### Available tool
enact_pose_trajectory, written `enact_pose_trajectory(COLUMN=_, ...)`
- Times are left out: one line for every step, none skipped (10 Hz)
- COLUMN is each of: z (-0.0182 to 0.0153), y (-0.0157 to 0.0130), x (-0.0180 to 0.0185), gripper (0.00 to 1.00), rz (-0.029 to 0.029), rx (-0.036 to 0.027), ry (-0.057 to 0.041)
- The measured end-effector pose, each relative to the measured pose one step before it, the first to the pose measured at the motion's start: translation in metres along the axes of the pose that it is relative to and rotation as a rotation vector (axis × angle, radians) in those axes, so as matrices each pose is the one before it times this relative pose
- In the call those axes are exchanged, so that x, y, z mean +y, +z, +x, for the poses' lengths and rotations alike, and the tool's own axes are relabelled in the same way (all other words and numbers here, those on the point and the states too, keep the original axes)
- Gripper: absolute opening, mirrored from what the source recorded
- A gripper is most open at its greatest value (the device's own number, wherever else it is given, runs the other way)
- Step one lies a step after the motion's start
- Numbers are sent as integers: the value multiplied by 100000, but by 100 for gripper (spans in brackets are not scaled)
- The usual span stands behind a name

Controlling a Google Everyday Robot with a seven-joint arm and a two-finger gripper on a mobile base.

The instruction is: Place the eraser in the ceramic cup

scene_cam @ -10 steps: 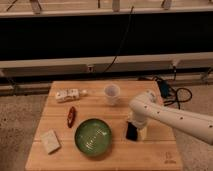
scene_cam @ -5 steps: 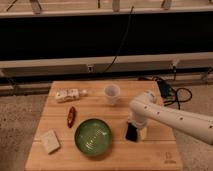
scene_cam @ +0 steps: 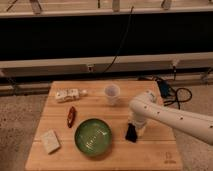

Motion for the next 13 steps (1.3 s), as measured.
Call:
enact_pose_trajectory(z=6, y=-159, x=111, gripper=3, rz=-274, rx=-27, ry=19)
enact_pose_trajectory(z=11, y=-64, x=38, gripper=0, rz=-63, rx=35, ry=-33)
enact_pose_trajectory(z=1, y=-54, x=22, gripper=0, rz=46, rx=5, ry=-21)
enact_pose_trajectory(z=99, y=-497, x=294, gripper=0, rz=219, rx=94, ry=-154)
enact_pose_trajectory(z=123, y=-651, x=70, gripper=0, rz=576, rx=102, ry=-6)
enact_pose_trajectory(z=10, y=-285, x=-34, gripper=0, rz=287, rx=28, ry=-302)
enact_pose_trajectory(z=-71, y=-201, x=-108, gripper=0, rz=324, rx=-67, ry=-334)
enact_pose_trajectory(z=60, y=-98, x=33, gripper=0, rz=109, rx=52, ry=-53)
enact_pose_trajectory(z=100, y=-363, x=-97, gripper=0, rz=517, rx=72, ry=-54)
enact_pose_trajectory(z=161, y=-409, x=-45, gripper=0, rz=195, rx=135, ry=146)
enact_pose_trajectory(z=173, y=-1039, x=-223, gripper=0, rz=638, rx=210, ry=60)
enact_pose_trajectory(z=177, y=-544, x=-93, gripper=0, rz=438, rx=243, ry=89)
enact_pose_trajectory(z=33, y=-95, x=-33, gripper=0, rz=120, rx=-21, ry=22)
